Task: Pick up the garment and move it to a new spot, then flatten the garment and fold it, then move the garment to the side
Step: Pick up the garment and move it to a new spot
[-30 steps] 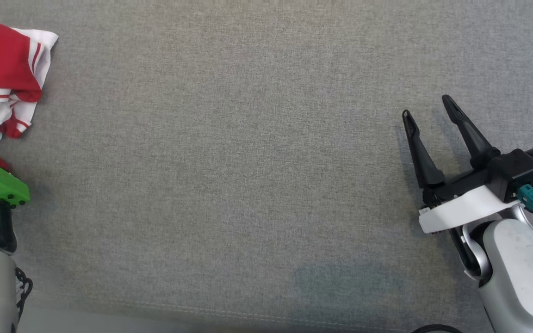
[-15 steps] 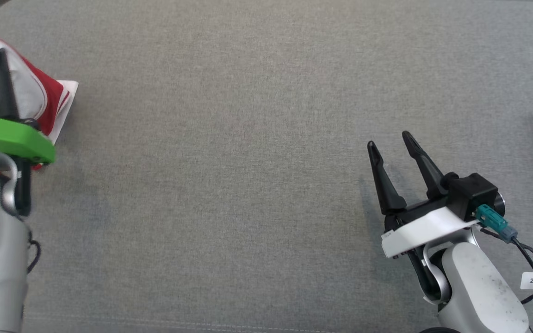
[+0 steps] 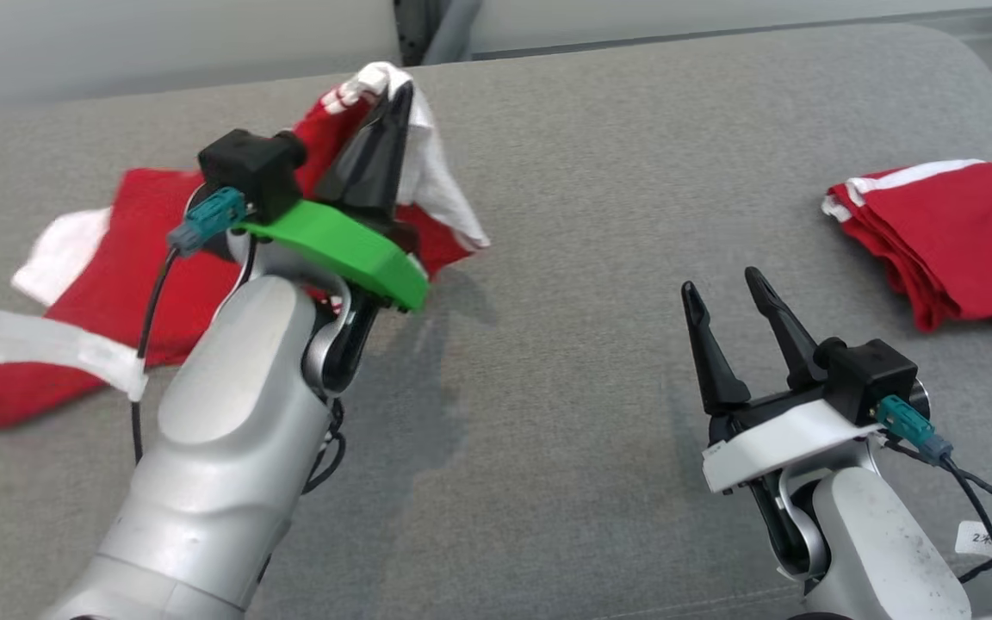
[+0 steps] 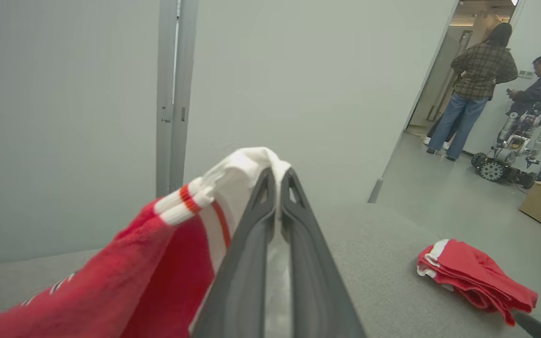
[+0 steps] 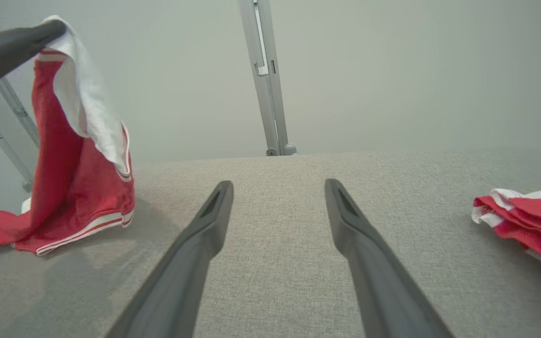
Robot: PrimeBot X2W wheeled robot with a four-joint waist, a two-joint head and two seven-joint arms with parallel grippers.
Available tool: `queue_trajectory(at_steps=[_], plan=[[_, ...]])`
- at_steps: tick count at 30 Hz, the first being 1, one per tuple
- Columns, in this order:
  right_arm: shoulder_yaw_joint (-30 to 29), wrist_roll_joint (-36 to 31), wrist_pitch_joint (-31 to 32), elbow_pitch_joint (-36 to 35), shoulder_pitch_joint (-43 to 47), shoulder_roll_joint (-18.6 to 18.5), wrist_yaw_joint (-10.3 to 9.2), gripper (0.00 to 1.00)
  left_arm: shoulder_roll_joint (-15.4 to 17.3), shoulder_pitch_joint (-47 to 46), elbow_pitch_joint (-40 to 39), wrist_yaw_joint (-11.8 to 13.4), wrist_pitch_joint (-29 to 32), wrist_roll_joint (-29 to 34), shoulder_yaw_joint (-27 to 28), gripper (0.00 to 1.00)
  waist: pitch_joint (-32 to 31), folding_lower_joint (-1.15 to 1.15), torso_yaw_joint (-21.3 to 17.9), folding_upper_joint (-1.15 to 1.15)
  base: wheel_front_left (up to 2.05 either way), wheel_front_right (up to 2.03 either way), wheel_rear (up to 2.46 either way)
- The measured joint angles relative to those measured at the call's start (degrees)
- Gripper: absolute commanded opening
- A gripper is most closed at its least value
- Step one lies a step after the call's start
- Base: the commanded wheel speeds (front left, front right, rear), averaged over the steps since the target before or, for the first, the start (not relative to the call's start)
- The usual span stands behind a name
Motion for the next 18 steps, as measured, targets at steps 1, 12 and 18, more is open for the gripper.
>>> queue_trajectory(at_steps=[1, 12, 18], plan=[[0.2, 0.0, 0.0, 0.0, -0.3, 0.1, 0.00, 1.00, -0.7, -0.9, 0.1, 0.0, -0.1, -0.4, -0.8, 0.00, 0.0, 0.00, -1.0, 0.00, 0.00, 0.00, 0.00], [0.2, 0.5, 0.0, 0.6, -1.0, 0.6, 0.00, 1.00, -2.9, -1.4, 2.9, 0.0, -0.3, 1.7, -2.0, 1.00, 1.7, 0.00, -10.2, 0.00, 0.00, 0.00, 0.00], [-1.0, 0.5, 0.0, 0.7, -0.9, 0.9, 0.00, 1.00, -1.9, 5.8, 4.7, 0.0, -0.3, 4.2, 1.6, 1.00, 2.3, 0.00, -10.4, 0.00, 0.00, 0.00, 0.00]])
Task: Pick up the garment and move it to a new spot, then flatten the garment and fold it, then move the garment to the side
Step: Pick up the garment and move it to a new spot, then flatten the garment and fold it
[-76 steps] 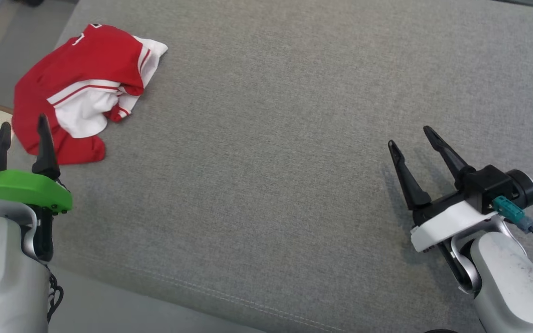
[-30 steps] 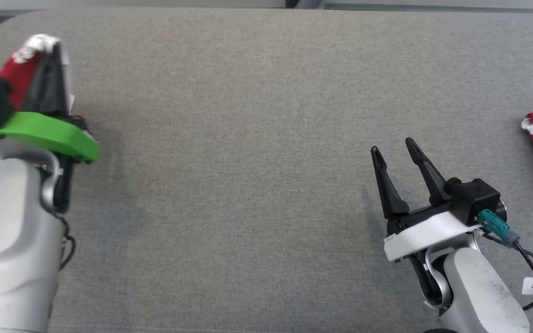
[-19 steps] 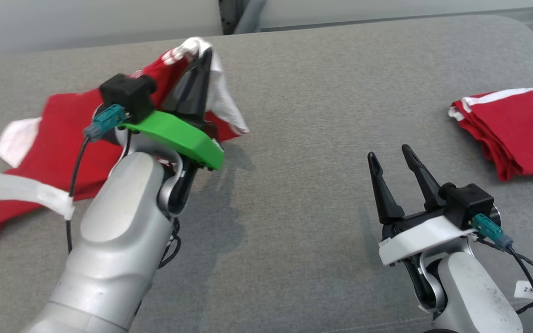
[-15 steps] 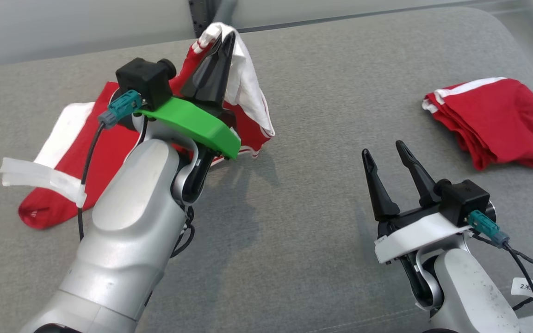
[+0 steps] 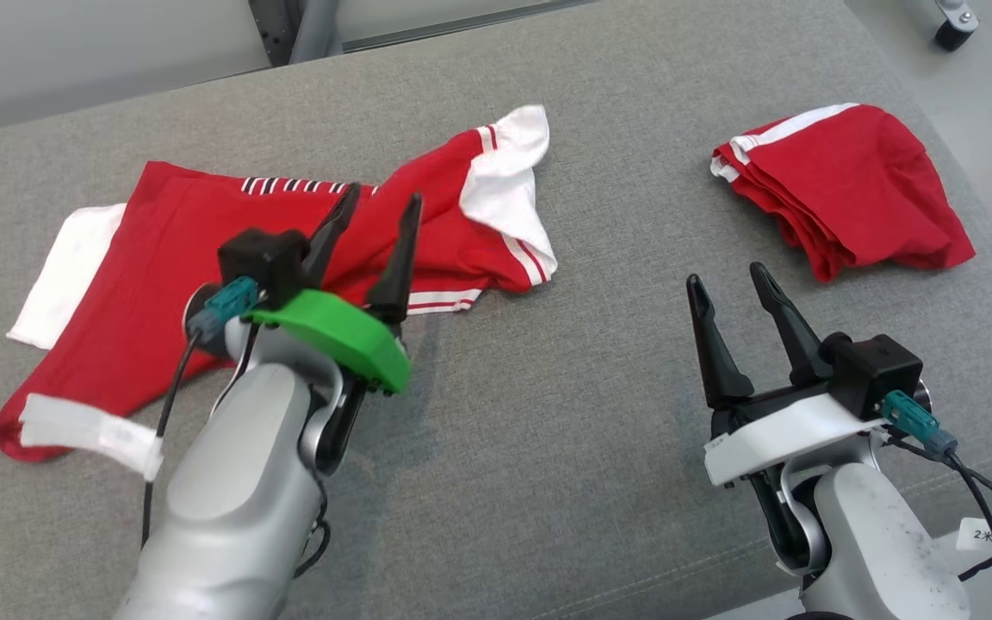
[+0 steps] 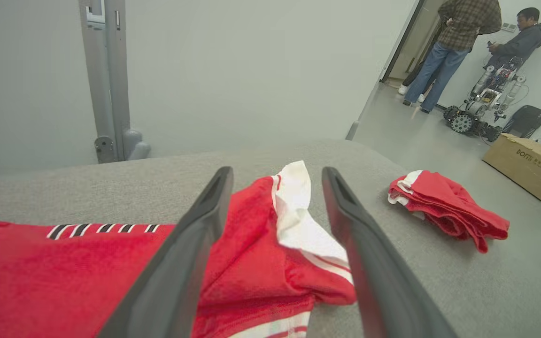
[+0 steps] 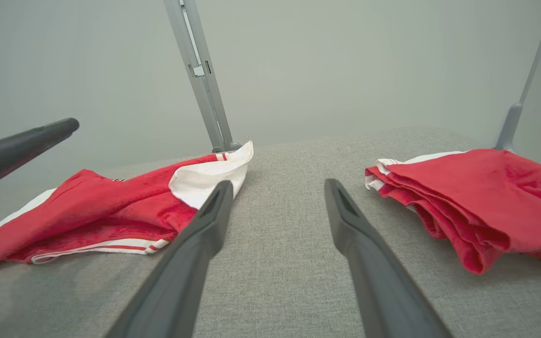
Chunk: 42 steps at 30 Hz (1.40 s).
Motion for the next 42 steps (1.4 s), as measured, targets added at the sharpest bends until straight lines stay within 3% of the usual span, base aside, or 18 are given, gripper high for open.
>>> queue_trajectory(at_steps=[7, 16, 22, 32, 42], plan=[[-0.1, 0.0, 0.0, 0.5, 2.3, 0.0, 0.00, 1.00, 1.8, 14.9, -7.1, 1.7, -0.1, 7.5, 12.0, 1.00, -2.9, 0.00, 2.0, 0.00, 0.00, 0.00, 0.00], [-0.1, -0.2, 0.0, 1.2, 5.1, 0.1, 0.00, 1.00, 1.1, 33.1, -19.2, 2.9, -0.1, 17.2, 26.0, 1.00, -8.0, 0.00, 7.5, 0.00, 0.00, 0.00, 0.00], [-0.4, -0.2, 0.0, 1.5, 6.7, 0.1, 0.00, 1.00, -0.2, 40.5, -22.6, 2.4, -0.1, 20.7, 31.0, 1.00, -10.5, 0.00, 10.4, 0.00, 0.00, 0.00, 0.00], [-0.8, -0.3, 0.0, 1.2, 7.1, 0.1, 0.00, 1.00, -1.0, 40.5, -20.8, 1.4, -0.1, 21.1, 31.6, 1.00, -9.7, 0.00, 12.0, 0.00, 0.00, 0.00, 0.00], [-0.1, -0.6, 0.0, -0.1, 2.4, -1.5, 0.00, 1.00, -1.2, 26.8, -10.8, 1.0, -0.1, 21.5, 33.9, 1.00, -2.1, 0.00, 11.5, 0.00, 0.00, 0.00, 0.00]])
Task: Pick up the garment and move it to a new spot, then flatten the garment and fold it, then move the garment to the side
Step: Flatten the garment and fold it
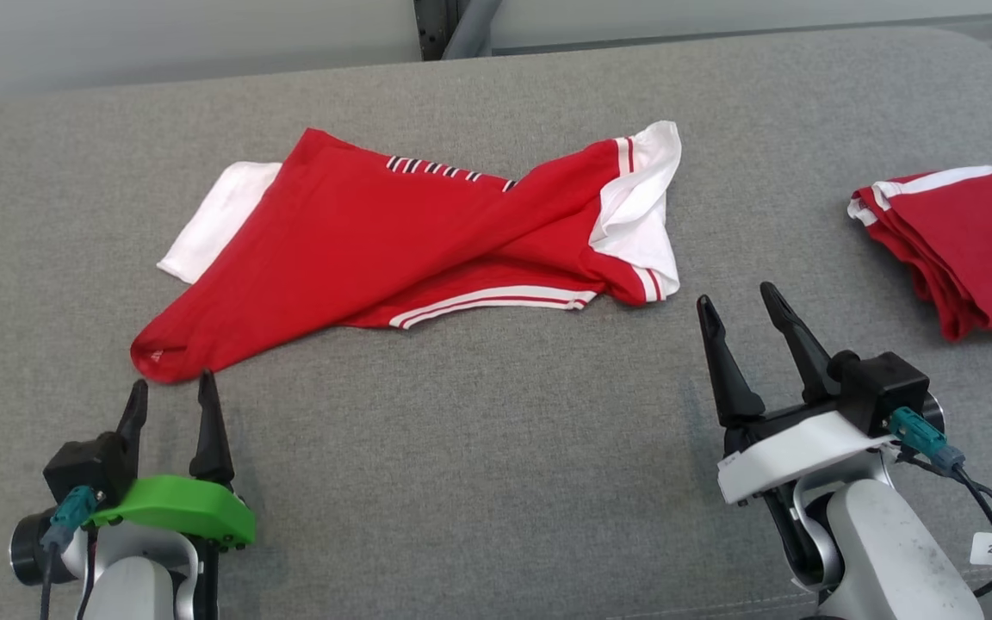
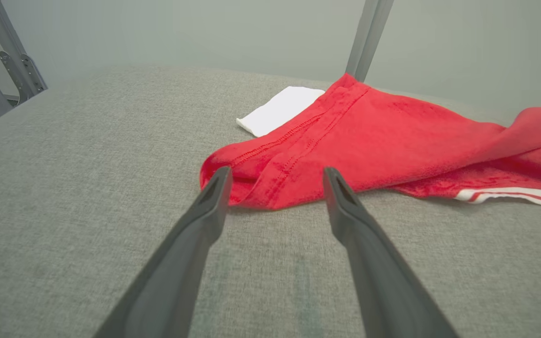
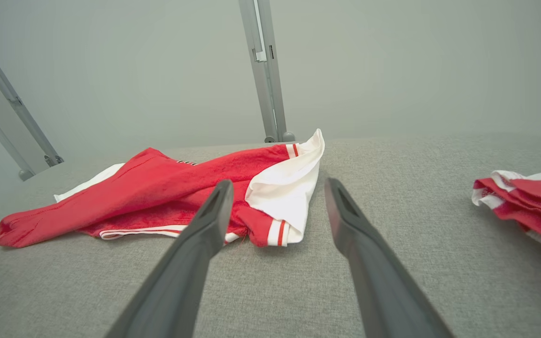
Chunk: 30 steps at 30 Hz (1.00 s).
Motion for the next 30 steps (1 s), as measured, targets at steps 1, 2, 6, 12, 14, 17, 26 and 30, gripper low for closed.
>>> queue_trajectory(at_steps=[1, 2, 6, 12, 14, 17, 26, 30], plan=[[0.2, 0.0, 0.0, -0.2, -0.6, -0.3, 0.00, 1.00, 0.0, -1.8, 1.9, -0.2, 0.0, 0.2, 1.2, 1.00, 1.4, 0.00, -0.2, 0.00, 0.00, 0.00, 0.00], [0.2, 0.0, 0.0, -0.3, -0.9, -0.4, 0.00, 1.00, 0.0, -2.6, 2.8, -0.3, 0.0, 0.0, 1.9, 1.00, 2.2, 0.00, -0.4, 0.00, 0.00, 0.00, 0.00], [0.6, 0.0, 0.0, -0.5, -1.8, -0.7, 0.00, 1.00, 1.8, -5.0, 6.6, -0.7, 0.0, 0.2, 2.0, 1.00, 4.5, 0.00, -1.0, 0.00, 0.00, 0.00, 0.00], [0.6, 0.1, 0.0, -0.5, -2.3, -0.7, 0.00, 1.00, 3.5, -6.8, 9.4, -0.9, 0.0, 0.6, 2.3, 1.00, 6.4, 0.00, -2.2, 0.00, 0.00, 0.00, 0.00], [0.6, 0.1, 0.0, -0.5, -2.4, -0.7, 0.00, 1.00, 3.7, -7.0, 9.3, -0.9, 0.0, 0.7, 1.8, 1.00, 6.7, 0.00, -2.4, 0.00, 0.00, 0.00, 0.00], [0.6, 0.1, 0.0, -0.5, -2.4, -0.7, 0.00, 1.00, 4.0, -7.4, 9.4, -0.9, 0.0, 0.6, 1.2, 1.00, 7.1, 0.00, -2.5, 0.00, 0.00, 0.00, 0.00], [0.9, 0.1, 0.0, -0.4, -3.5, -0.6, 0.00, 1.00, 5.9, -9.9, 11.8, -0.9, 0.0, 0.2, -0.2, 0.00, 7.9, 0.00, -3.1, 0.00, 0.00, 0.00, 0.00], [0.8, 0.1, 0.0, -0.2, -3.5, -0.6, 0.00, 1.00, 6.2, -10.3, 11.3, -0.9, 0.0, 0.0, -0.3, 0.00, 7.7, 0.00, -3.3, 0.00, 0.00, 0.00, 0.00]])
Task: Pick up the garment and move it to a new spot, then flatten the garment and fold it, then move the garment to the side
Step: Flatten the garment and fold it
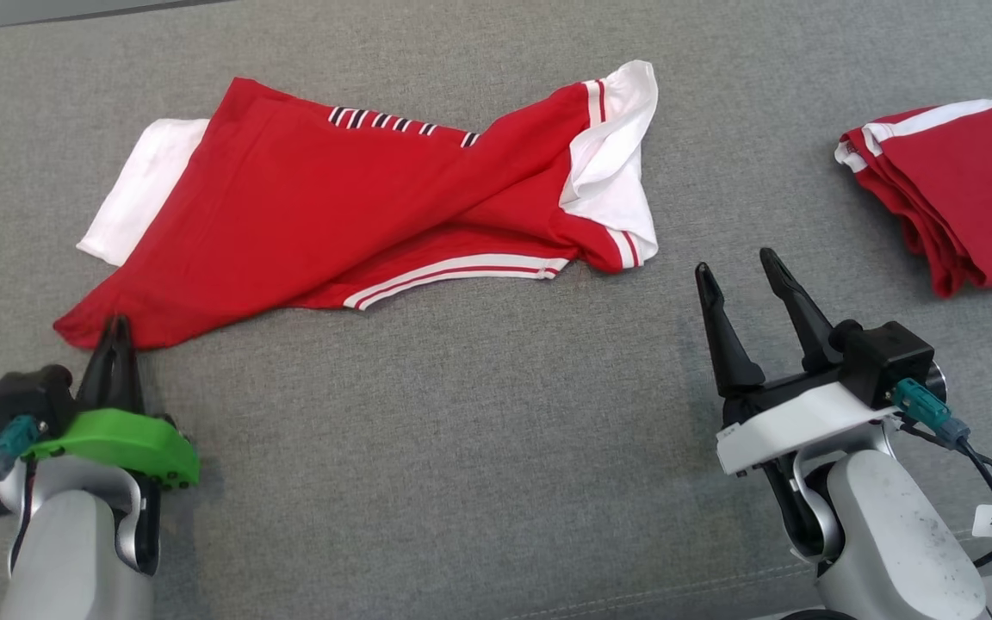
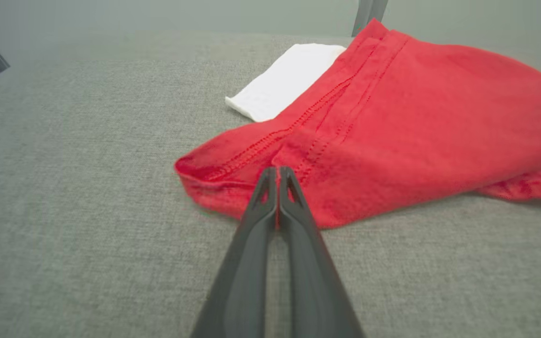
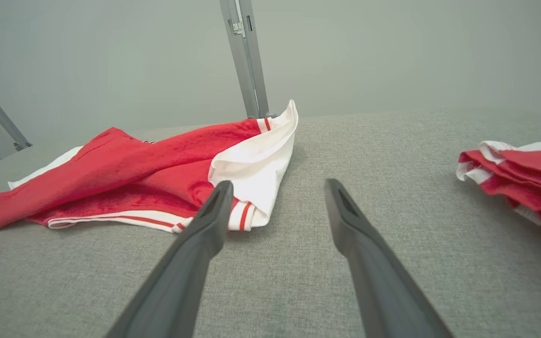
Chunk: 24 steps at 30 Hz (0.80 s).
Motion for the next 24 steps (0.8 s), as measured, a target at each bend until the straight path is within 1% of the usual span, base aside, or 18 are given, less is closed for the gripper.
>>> queue_trajectory(at_steps=[2, 4, 7, 9, 10, 13, 16, 19, 22, 23, 24], plan=[[-0.3, 0.2, 0.0, 0.0, 0.0, 0.1, 0.00, 1.00, 0.1, 0.0, -3.0, 0.0, 0.0, 0.0, 0.0, 0.00, -0.4, 0.00, -0.1, 0.00, 0.00, 0.00, 0.00], [-0.9, 0.4, 0.0, 0.0, 0.1, 0.4, 0.00, 1.00, 0.6, -0.3, -8.1, 0.0, 0.0, 0.9, -0.9, 0.00, -0.9, 0.00, -0.1, 0.00, 0.00, 0.00, 0.00], [-1.3, 0.6, 0.0, 0.0, 0.4, 0.8, 0.00, 1.00, 1.3, -2.2, -14.8, 0.0, 0.0, 1.6, -3.3, 0.00, -1.5, 0.00, 0.2, 0.00, 0.00, 0.00, 0.00], [-1.3, 1.1, 0.0, 0.0, 0.4, 1.1, 0.00, 1.00, 2.9, -5.0, -17.5, 0.0, 0.0, 1.6, -6.1, 0.00, -1.8, 0.00, 0.4, 0.00, 0.00, 0.00, 0.00], [-0.9, 1.1, 0.0, 0.0, 0.3, 1.3, 0.00, 1.00, 5.2, -9.1, -17.8, 0.0, 0.0, 1.5, -9.6, 0.00, -1.6, 0.00, 0.3, 0.00, 0.00, 0.00, 0.00], [0.3, 1.9, 0.0, -0.2, -0.3, 1.8, 0.00, 1.00, 9.5, -16.7, -14.6, -0.1, 0.5, 1.2, -15.1, 0.00, -1.2, 0.00, -0.2, 0.00, 0.00, 0.00, 0.00], [0.9, 2.7, 0.0, -0.4, -1.0, 2.1, 0.00, 1.00, 13.9, -25.9, -11.2, -0.1, 2.6, 0.2, -19.1, 0.00, -0.2, 0.00, -1.2, 0.00, 0.00, 0.00, 0.00], [0.7, 3.4, 0.0, -0.5, -1.4, 2.2, 0.00, 1.00, 17.1, -34.0, -8.7, -0.1, 3.6, -0.4, -22.4, 0.00, 1.1, 0.00, -2.7, 0.00, 0.00, 0.00, 0.00], [0.4, 4.5, 0.0, -0.4, -1.4, 2.2, -0.01, 1.00, 19.1, -39.8, -5.1, -0.1, 4.6, -0.4, -25.0, 0.00, 2.6, 0.00, -4.7, 0.00, 0.00, 0.00, 0.00], [0.4, 5.0, 0.0, -0.4, -1.4, 2.2, -0.01, 1.00, 19.5, -41.2, -3.5, -0.1, 5.0, -0.4, -25.7, 0.05, 3.2, 0.00, -5.3, 0.00, 0.00, 0.00, 0.00], [0.5, 5.4, 0.0, -0.5, -1.4, 2.2, -0.01, 1.00, 19.9, -42.2, -1.7, -0.1, 5.0, -0.5, -26.3, 0.85, 3.7, 0.00, -6.0, 0.00, 0.00, 0.00, 0.00]])
